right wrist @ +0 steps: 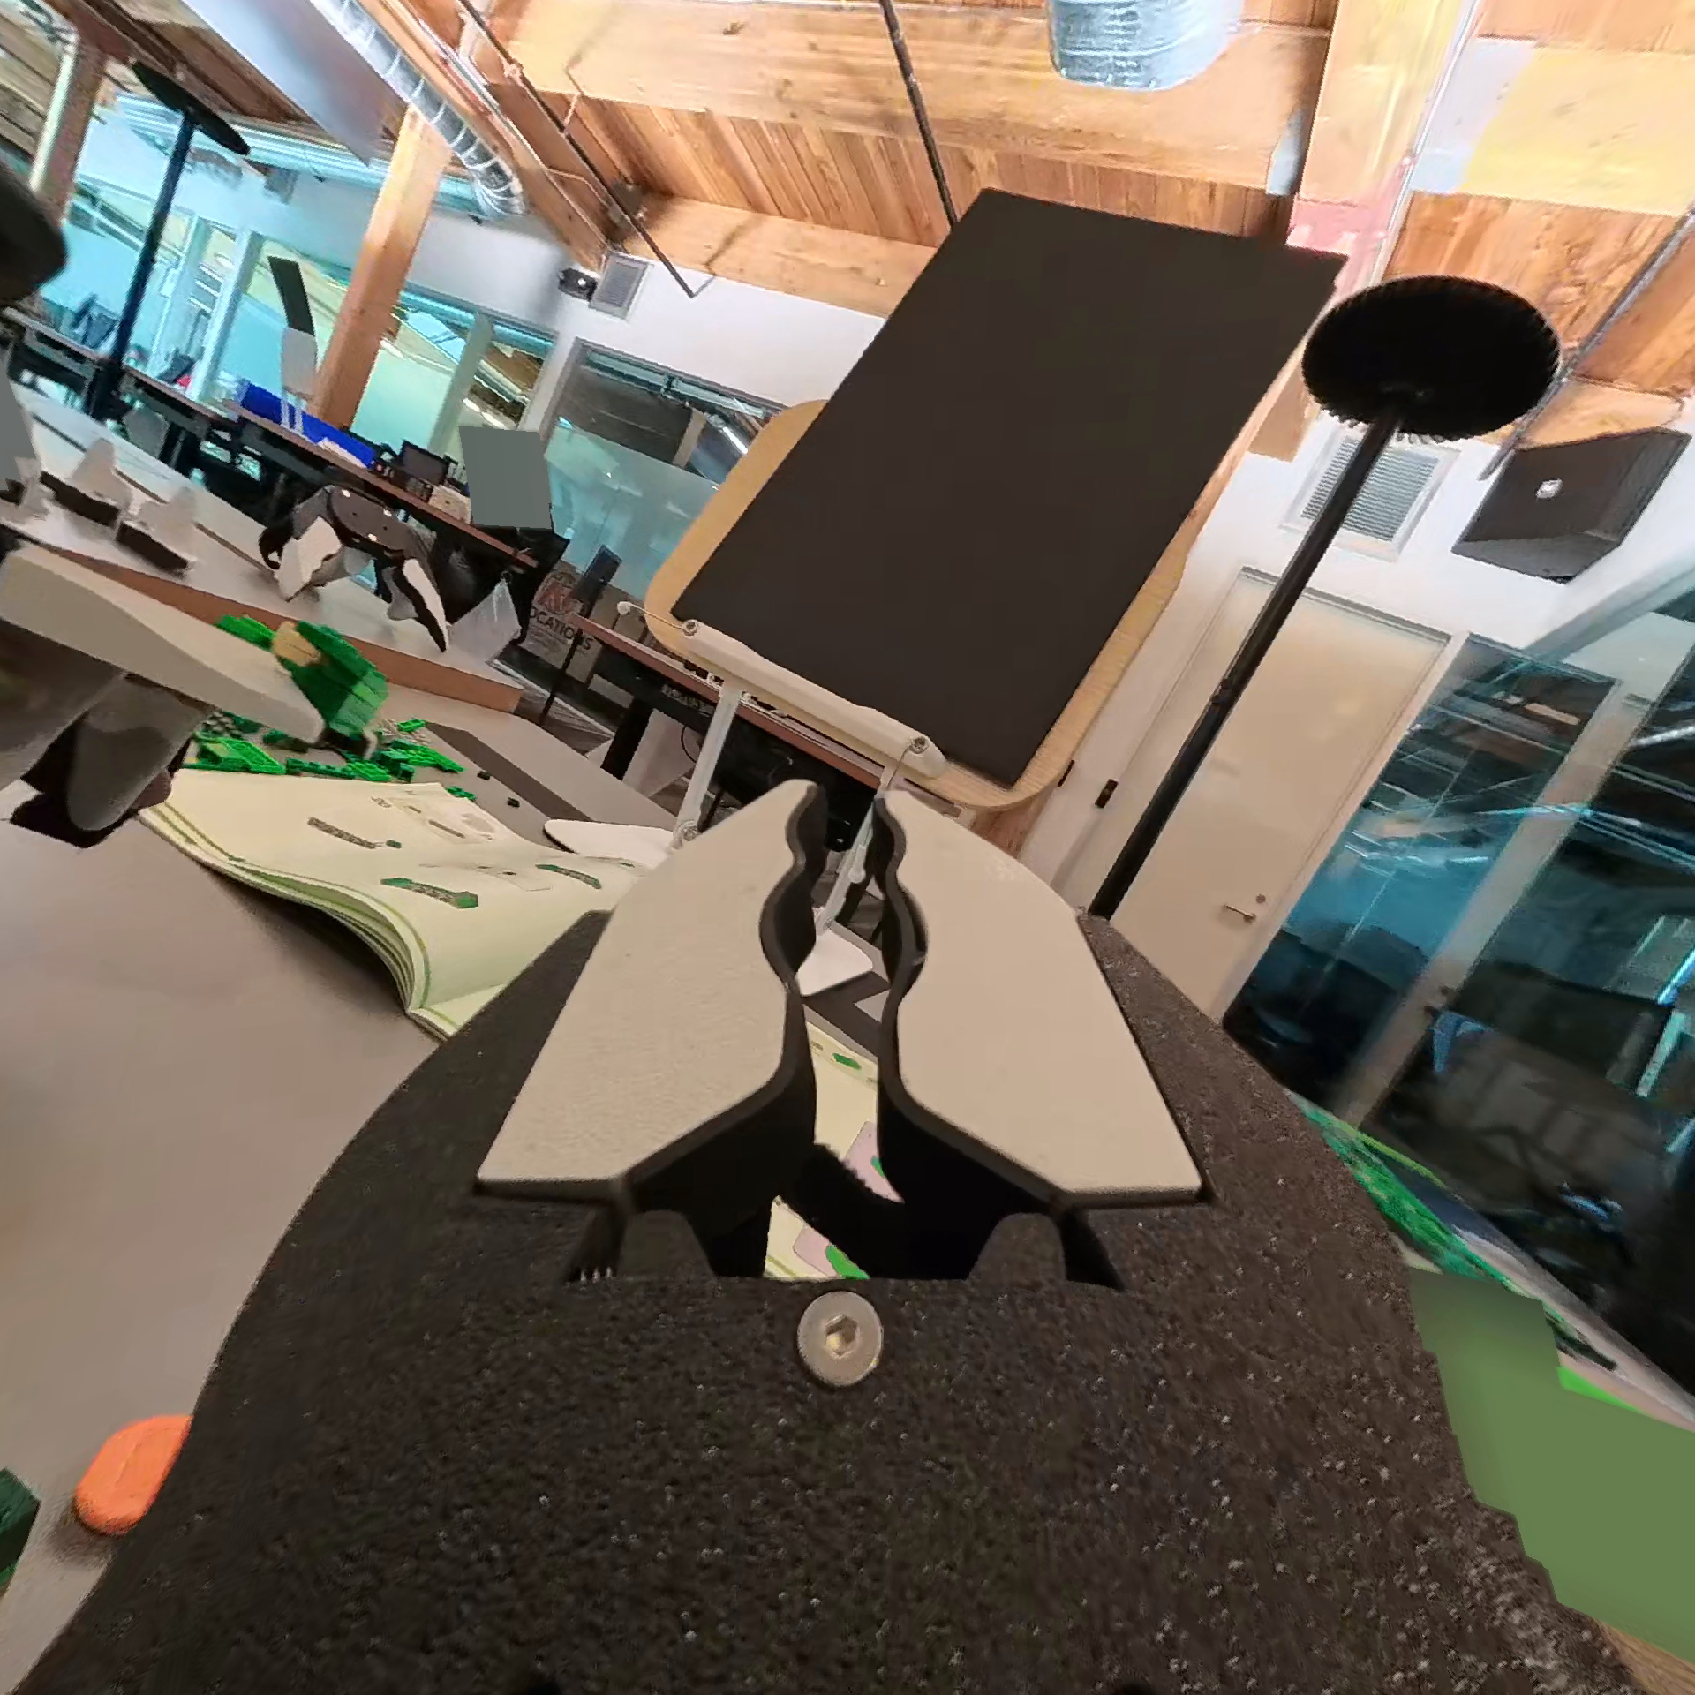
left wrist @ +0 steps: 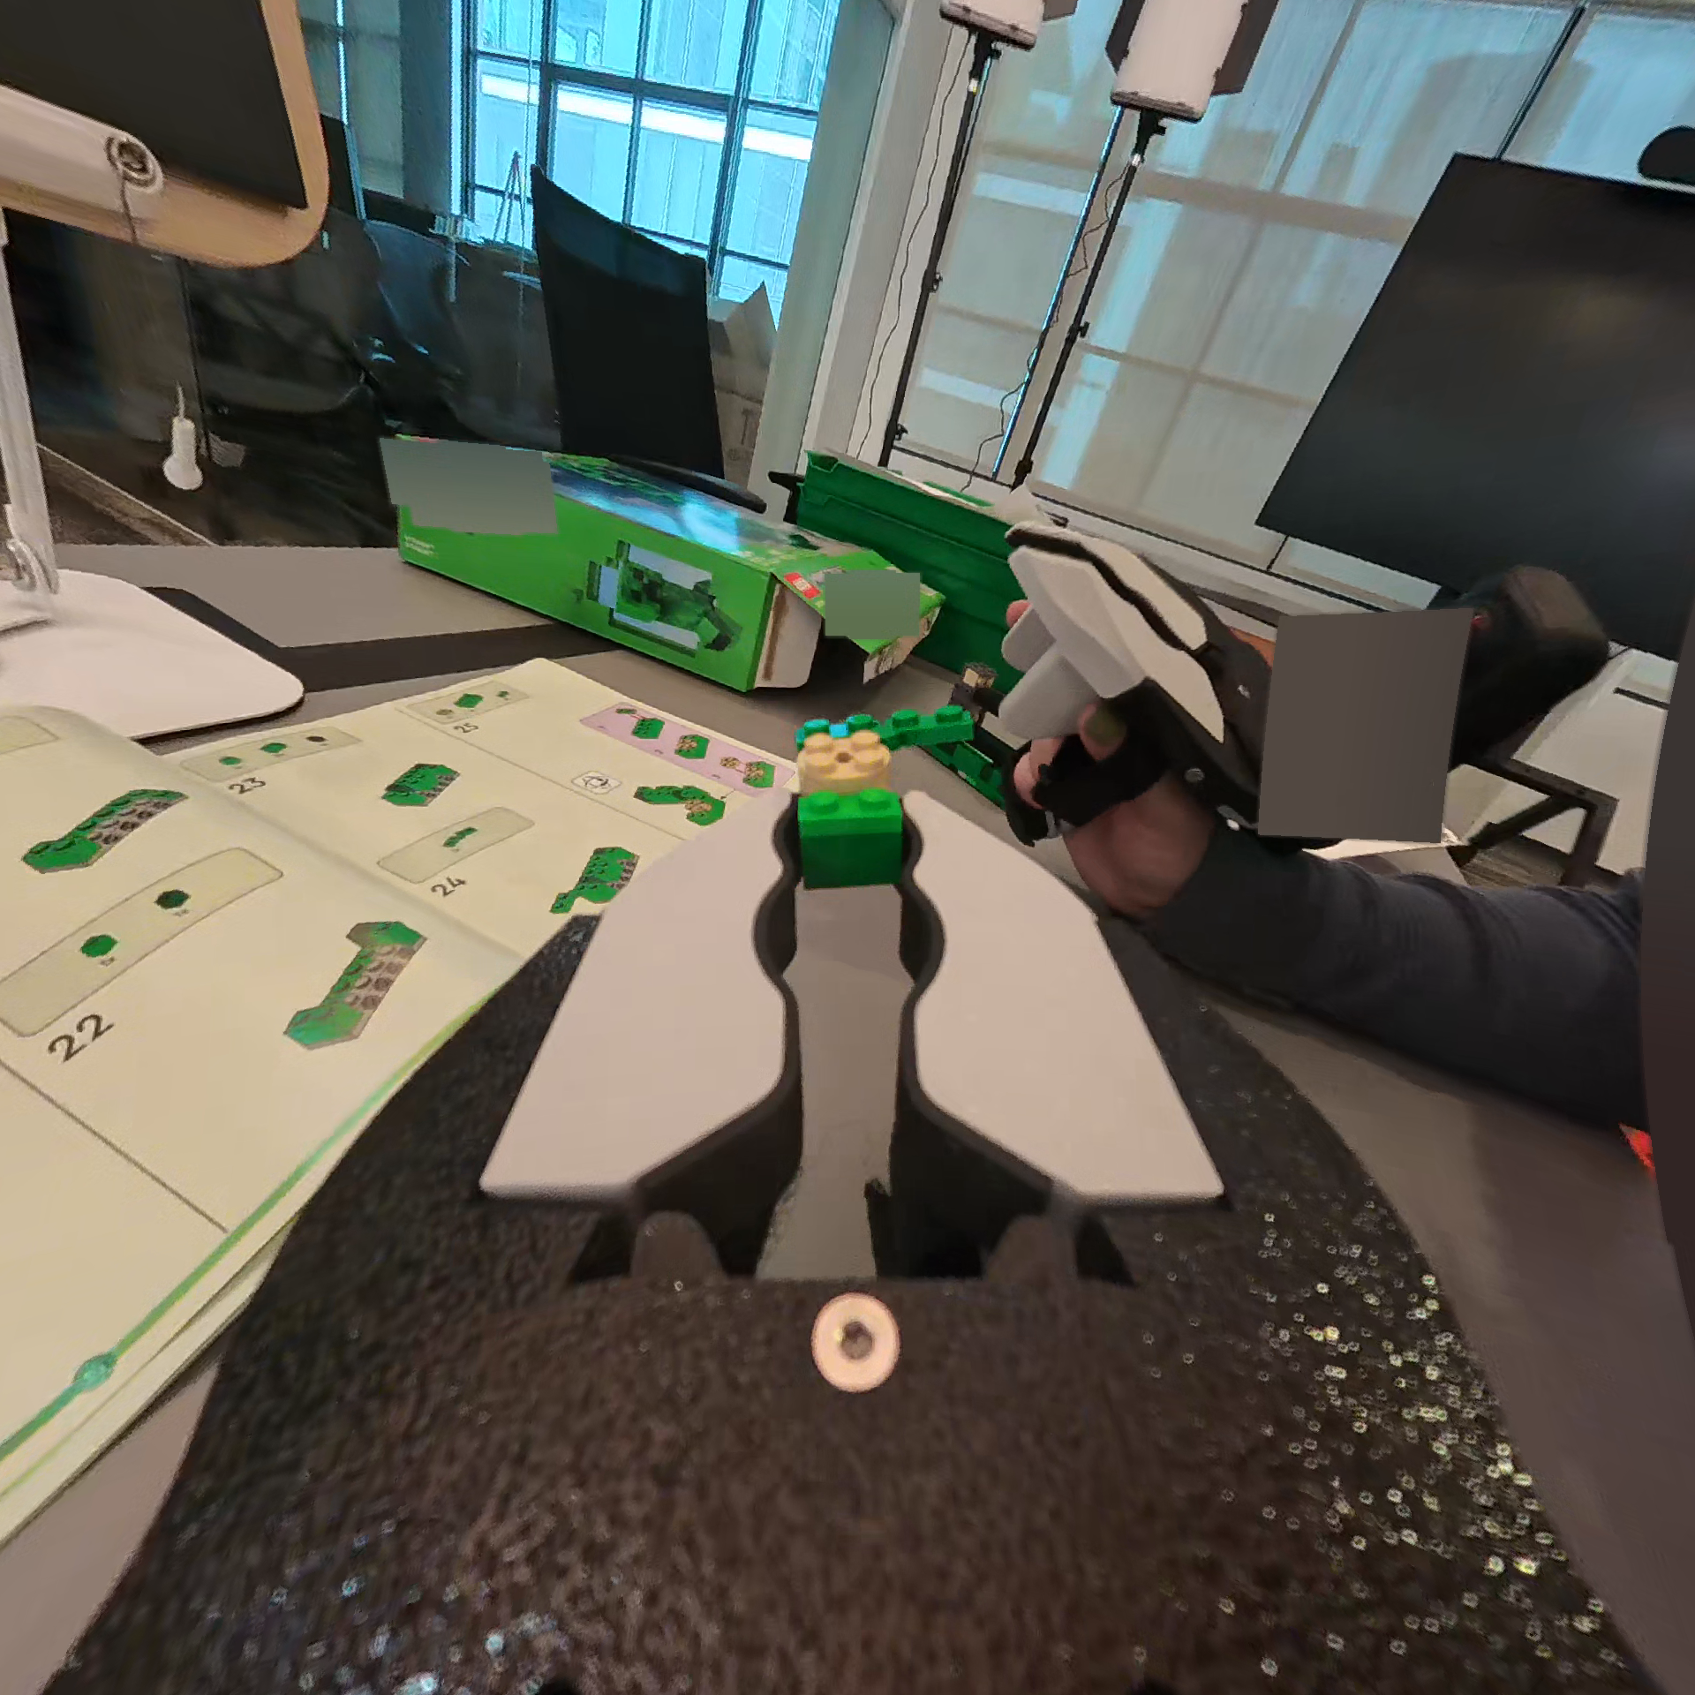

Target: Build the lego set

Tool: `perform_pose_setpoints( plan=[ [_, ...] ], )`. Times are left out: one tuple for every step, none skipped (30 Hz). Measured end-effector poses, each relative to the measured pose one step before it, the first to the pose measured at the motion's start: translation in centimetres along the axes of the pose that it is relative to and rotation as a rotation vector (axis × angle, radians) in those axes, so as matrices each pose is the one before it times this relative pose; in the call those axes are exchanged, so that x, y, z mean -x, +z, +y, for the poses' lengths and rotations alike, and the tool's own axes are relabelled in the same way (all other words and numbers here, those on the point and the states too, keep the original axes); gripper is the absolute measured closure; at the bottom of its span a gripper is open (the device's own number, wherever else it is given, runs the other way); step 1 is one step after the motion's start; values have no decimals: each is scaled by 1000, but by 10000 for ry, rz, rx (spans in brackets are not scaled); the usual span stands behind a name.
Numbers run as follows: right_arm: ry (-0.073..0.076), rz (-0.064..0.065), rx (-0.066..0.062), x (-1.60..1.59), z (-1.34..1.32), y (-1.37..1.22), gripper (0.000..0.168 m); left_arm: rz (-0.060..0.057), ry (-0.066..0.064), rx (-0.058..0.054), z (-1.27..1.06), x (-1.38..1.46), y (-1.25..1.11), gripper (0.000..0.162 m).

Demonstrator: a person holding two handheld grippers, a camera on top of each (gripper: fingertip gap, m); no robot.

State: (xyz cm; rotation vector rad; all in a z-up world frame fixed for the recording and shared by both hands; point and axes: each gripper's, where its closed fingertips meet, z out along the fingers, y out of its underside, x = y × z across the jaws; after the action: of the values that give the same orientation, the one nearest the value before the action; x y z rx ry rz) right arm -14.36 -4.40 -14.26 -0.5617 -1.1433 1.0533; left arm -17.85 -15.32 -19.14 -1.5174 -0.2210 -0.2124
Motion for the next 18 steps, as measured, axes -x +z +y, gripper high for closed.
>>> perform_pose_setpoints(
  plan=[
    [209, 119, 52, -319, 169, -11, 161, 35, 8, 63, 80, -52, 65, 145],
    [252, 157, 55, -437, 191, -14, 161, 39, 30, 93, 119, -72, 93, 145],
    [282, 161, 68, -461, 291, -8, 162, 42, 50, 106, 134, -102, 95, 145],
    [271, 163, 114, -489, 377, 49, 163, 39, 63, 112, 133, -100, 111, 145],
    [262, 186, 156, -516, 371, 67, 163, 9, 63, 112, 145, -77, 101, 145],
    [234, 190, 148, -491, 334, 41, 163, -9, 52, 108, 132, -42, 104, 145],
    [193, 150, 98, -391, 240, 24, 164, 30, 44, 100, 115, -80, 89, 145],
    [155, 76, 55, -238, 144, 12, 164, 44, 44, 81, 100, -96, 73, 145],
    [103, 10, 33, -93, 89, 17, 164, 19, 53, 53, 58, -79, 54, 145],
    [32, -16, 37, 10, 77, 30, 164, 20, 57, 37, 47, -75, 36, 145],
    [-43, -25, 31, 83, 36, 25, 165, 40, 50, 36, 43, -97, 26, 145],
    [-82, -53, 12, 164, 8, 23, 165, 47, 39, 34, 36, -95, 37, 145],
    [-87, -84, 7, 228, -11, 18, 165, 33, 27, 25, 29, -63, 24, 145],
    [-101, -68, 1, 206, -23, 24, 165, 17, 13, 15, 15, -44, 11, 145],
    [-103, -64, -10, 199, -46, 14, 166, 16, -3, 7, 6, -12, 5, 145],
    [-93, -65, -12, 180, -32, 13, 166, 15, -14, 0, -5, -9, -1, 145],
    [-86, -29, -17, 115, -50, 1, 167, 4, -17, -11, -20, 11, -14, 145],
    [-56, -5, -11, 45, -34, -2, 167, 1, -15, -19, -29, 16, -18, 145]
  ],
)
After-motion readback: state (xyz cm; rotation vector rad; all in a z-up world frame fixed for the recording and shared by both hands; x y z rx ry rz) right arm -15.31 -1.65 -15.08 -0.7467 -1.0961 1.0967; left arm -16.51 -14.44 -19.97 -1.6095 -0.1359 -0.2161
